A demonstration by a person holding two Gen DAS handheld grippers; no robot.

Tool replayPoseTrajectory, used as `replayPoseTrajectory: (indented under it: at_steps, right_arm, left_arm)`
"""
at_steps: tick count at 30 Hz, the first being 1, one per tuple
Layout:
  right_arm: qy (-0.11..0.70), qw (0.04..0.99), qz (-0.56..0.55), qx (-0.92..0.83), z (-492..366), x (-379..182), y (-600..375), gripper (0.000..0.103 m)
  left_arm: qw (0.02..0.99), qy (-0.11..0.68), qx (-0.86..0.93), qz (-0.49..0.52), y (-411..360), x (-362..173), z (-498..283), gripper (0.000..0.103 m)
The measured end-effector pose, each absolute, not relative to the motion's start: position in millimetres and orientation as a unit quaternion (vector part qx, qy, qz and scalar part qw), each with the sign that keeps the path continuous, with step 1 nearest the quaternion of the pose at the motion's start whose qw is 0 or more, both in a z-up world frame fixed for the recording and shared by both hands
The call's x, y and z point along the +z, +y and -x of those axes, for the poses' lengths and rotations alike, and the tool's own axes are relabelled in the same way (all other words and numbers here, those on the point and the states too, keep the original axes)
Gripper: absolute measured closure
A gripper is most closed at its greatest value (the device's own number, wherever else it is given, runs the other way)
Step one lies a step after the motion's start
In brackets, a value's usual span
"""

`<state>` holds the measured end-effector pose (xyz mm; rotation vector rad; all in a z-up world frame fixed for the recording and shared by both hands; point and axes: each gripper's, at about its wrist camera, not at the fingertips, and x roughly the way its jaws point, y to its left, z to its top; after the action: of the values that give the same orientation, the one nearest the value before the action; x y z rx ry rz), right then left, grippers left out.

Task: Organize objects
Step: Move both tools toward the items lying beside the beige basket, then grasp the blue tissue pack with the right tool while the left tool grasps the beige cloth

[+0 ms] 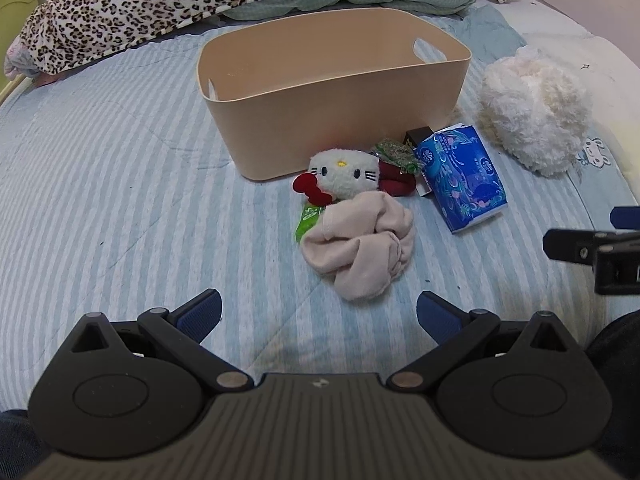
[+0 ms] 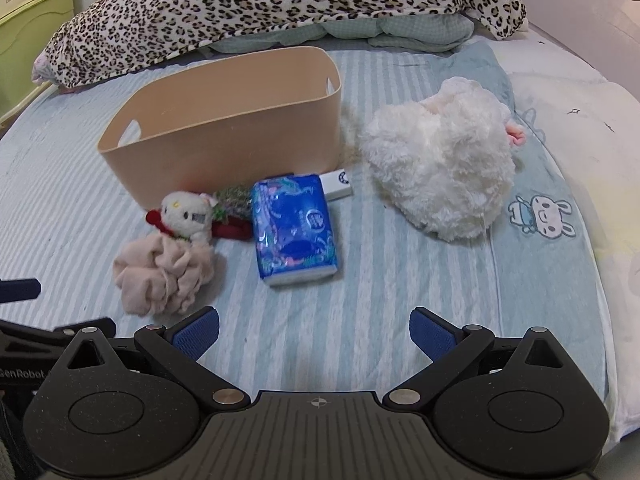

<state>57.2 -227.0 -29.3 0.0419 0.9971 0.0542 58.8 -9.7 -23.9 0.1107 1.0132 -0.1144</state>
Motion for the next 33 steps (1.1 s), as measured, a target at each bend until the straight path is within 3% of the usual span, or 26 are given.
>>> replayPoseTrajectory:
  at_steps: [14, 26, 27, 28, 29, 30, 33]
  right_arm:
    - [0.493, 0.867, -0.026, 0.061, -118.1, -61.8, -224.7, 0.002]
    - [0.509, 0.857, -0.002, 0.079, -153.4, -105.9, -208.2, 0.016]
    - [0.512, 0.855, 0.003, 0.08, -154.6, -109.0, -205.4, 0.02]
    - [0.512, 0.855, 0.002, 0.082, -155.6, -111.6, -204.0, 0.023]
    - [0.513, 0.854, -0.001, 0.082, -156.6, -113.4, -203.3, 0.026]
    - [0.515, 0.853, -0.003, 0.083, -157.3, -115.6, -203.1, 0.037]
    - [0.515, 0.852, -0.011, 0.09, -156.8, -119.1, -204.2, 0.042]
  left_arm:
    - [0.859, 0.506, -0.056, -0.054, -19.2, -64.1, -109.6, 0.0]
    - [0.86, 0.499, -0.104, -0.017, -19.8, -84.0, -131.6, 0.0]
    - [0.859, 0.5, -0.108, -0.015, -20.0, -85.6, -133.0, 0.002]
    - [0.858, 0.502, -0.111, -0.014, -20.3, -87.4, -134.4, 0.015]
    - [0.855, 0.505, -0.12, -0.011, -20.4, -89.3, -135.9, 0.021]
    - [0.852, 0.508, -0.129, -0.006, -20.1, -90.8, -137.4, 0.029]
    - [0.846, 0.512, -0.149, 0.015, -19.8, -93.3, -140.3, 0.042]
